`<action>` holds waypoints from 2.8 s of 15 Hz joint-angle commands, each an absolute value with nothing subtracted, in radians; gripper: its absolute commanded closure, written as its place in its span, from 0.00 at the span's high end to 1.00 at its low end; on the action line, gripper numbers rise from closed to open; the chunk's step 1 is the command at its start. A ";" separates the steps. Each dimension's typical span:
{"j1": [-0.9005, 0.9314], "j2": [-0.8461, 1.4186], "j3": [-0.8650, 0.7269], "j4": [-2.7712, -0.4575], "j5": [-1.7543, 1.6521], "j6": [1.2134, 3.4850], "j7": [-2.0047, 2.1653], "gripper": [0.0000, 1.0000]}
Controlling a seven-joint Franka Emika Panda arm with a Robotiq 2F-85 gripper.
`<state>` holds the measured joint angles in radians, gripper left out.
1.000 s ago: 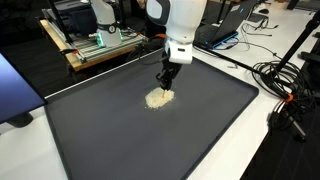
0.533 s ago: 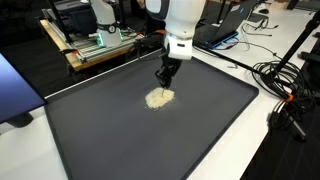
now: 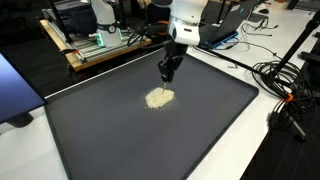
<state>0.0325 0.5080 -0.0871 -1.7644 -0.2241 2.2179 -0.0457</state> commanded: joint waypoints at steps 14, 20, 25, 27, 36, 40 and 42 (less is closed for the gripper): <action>0.307 0.616 -0.073 -1.624 -0.643 1.911 0.305 0.03; 0.362 0.751 -0.057 -1.453 -0.683 1.768 0.351 0.03; 0.398 0.881 -0.060 -1.277 -0.677 1.635 0.349 0.03; 0.405 0.932 -0.062 -1.210 -0.670 1.587 0.339 0.03; 0.360 1.047 -0.046 -1.038 -0.599 1.506 0.262 0.03; 0.279 1.006 -0.033 -1.046 -0.524 1.535 0.187 0.03; 0.221 0.990 -0.024 -1.046 -0.476 1.546 0.131 0.03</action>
<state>0.3009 1.0205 -0.0545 -1.0509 -0.5443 1.5373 0.2106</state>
